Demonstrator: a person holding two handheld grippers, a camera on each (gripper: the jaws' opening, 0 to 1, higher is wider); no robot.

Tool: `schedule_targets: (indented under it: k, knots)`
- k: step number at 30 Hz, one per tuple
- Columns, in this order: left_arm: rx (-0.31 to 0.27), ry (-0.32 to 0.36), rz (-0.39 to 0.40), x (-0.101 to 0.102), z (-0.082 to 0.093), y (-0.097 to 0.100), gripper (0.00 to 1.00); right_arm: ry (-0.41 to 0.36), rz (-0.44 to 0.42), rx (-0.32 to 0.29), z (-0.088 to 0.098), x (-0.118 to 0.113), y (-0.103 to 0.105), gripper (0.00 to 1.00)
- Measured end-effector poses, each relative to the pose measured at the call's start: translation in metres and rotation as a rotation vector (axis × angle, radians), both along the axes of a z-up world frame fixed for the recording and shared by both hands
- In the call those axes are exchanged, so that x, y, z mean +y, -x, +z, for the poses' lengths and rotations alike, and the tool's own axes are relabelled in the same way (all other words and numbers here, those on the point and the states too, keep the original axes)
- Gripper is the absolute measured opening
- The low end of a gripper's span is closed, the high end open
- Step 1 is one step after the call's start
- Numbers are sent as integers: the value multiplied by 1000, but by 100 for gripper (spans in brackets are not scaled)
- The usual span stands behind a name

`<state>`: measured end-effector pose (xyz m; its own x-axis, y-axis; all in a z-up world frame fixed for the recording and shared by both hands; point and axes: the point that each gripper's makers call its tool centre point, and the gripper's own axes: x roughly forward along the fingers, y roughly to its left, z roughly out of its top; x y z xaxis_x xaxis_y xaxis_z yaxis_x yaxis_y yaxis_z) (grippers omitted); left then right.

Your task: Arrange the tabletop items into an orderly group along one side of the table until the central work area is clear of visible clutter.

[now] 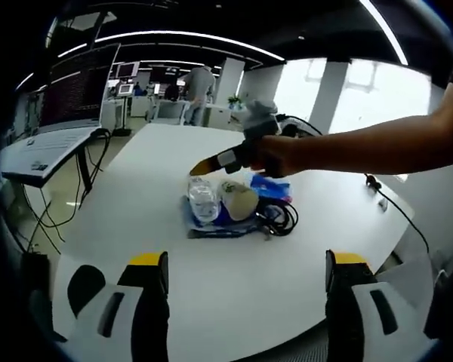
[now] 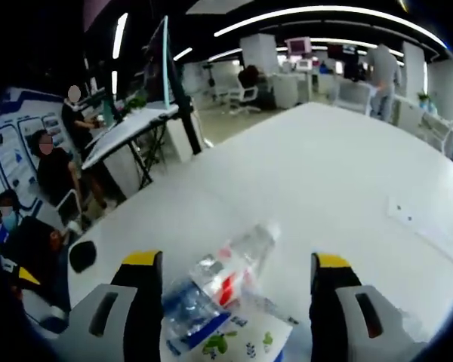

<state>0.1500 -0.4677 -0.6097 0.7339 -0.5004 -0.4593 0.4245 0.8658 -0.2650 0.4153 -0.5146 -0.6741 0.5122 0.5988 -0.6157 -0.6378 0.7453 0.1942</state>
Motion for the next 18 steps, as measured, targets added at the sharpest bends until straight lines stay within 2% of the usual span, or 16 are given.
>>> schedule_targets:
  k: [10,18]
  knots:
    - [19,4,-8,-7,-10,-10,84,-26,-85,30,-15,-13,-27,70]
    - [31,4,-24,-13,-13,-9,83,-65,-130,20,-12,-13,-35,67]
